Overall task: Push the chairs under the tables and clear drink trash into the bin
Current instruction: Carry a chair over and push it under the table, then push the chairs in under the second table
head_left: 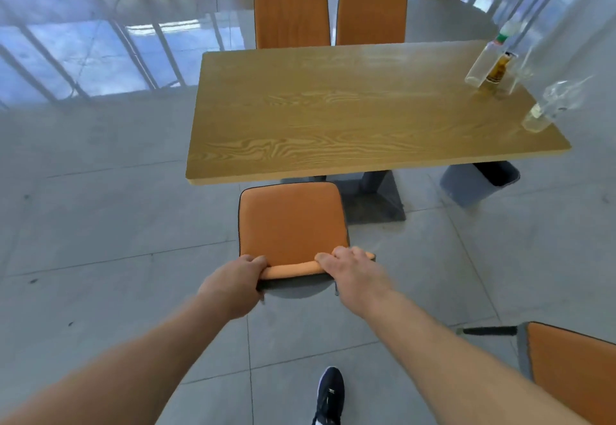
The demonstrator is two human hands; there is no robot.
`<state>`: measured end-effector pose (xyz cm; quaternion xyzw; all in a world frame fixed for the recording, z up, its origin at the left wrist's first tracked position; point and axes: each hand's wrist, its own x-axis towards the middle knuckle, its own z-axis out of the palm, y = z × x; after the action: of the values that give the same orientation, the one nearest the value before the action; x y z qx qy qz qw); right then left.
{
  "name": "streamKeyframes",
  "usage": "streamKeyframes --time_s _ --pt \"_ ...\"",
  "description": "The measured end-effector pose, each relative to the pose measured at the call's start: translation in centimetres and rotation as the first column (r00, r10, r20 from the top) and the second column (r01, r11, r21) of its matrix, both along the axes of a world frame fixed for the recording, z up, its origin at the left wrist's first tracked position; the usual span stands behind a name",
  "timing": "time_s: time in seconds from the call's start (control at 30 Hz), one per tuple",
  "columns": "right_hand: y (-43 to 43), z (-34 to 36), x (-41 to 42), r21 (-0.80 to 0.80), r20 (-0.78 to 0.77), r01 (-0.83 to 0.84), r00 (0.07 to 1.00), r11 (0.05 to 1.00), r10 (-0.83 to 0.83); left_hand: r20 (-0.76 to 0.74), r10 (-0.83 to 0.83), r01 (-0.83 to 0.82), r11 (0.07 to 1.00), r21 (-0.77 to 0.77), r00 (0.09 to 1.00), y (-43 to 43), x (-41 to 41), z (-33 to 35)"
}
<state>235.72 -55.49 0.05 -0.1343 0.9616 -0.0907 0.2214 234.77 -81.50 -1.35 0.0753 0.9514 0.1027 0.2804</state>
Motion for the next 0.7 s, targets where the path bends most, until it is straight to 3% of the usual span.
streamKeyframes --time_s 0.2,0.37,0.53,0.7 --pt "0.3 -1.0 2.9 0.014 0.097 -0.141 0.986 0.99 0.139 0.066 0.088 -0.084 0.995 -0.061 0.994 1.0 4.0 -0.6" --pt "1.6 -0.1 4.6 0.041 0.055 0.023 0.998 0.999 -0.025 -0.053 0.19 -0.193 0.98 -0.056 0.98 2.9 8.2 0.7" --pt "6.5 4.7 9.5 0.205 -0.082 0.129 0.99 0.97 -0.114 -0.093 0.161 -0.154 0.985 0.075 0.983 6.5 12.2 6.4" --pt "12.2 9.5 19.5 0.142 -0.153 0.249 0.962 0.958 -0.228 -0.151 -0.014 0.042 0.981 0.188 0.988 13.8 17.8 10.9"
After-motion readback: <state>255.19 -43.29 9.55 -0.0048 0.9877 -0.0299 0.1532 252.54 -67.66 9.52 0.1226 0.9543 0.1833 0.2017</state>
